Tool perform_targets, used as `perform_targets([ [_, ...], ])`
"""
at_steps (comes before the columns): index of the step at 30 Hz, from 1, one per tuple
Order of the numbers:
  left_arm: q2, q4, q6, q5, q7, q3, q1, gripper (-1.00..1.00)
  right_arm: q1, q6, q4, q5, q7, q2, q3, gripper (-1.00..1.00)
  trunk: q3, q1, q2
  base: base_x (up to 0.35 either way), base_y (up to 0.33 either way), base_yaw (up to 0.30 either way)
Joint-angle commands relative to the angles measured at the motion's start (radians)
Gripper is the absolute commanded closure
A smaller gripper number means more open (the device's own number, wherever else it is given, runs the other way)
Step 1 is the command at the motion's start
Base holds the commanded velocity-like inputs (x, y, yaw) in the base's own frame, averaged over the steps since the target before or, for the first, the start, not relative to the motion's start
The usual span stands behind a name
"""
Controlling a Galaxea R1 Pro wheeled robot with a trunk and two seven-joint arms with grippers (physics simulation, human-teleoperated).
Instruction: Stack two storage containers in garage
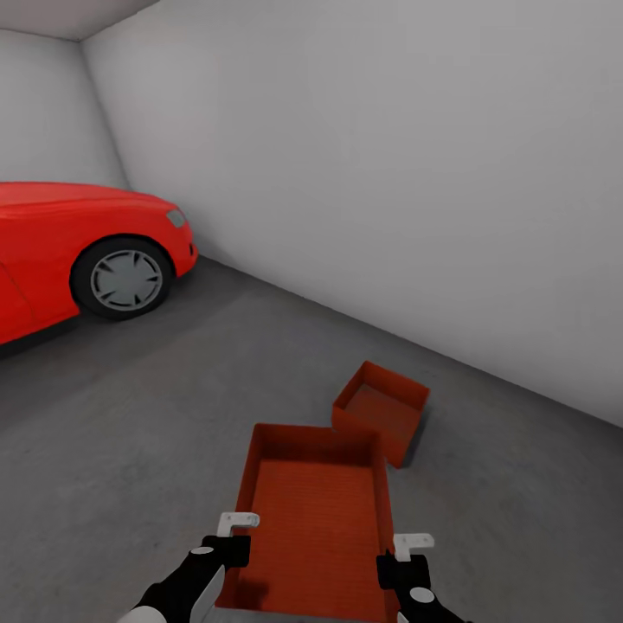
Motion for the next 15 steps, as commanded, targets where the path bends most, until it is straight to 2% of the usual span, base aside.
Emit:
perform_targets([
  [1,0.002,-0.006,0.006,0.016,0.01,-0.008,-0.001,1.0,-0.001,-0.001,0.058,-0.017,-0.002,-0.006,0.012,1.0,-0.001,0.001,-0.001,0.323,0.0,0.0],
  [15,0.002,-0.006,0.006,0.016,0.01,-0.008,-0.001,1.0,-0.001,-0.001,0.058,-0.017,-0.002,-0.006,0.012,1.0,-0.001,0.001,-0.001,0.323,0.0,0.0],
])
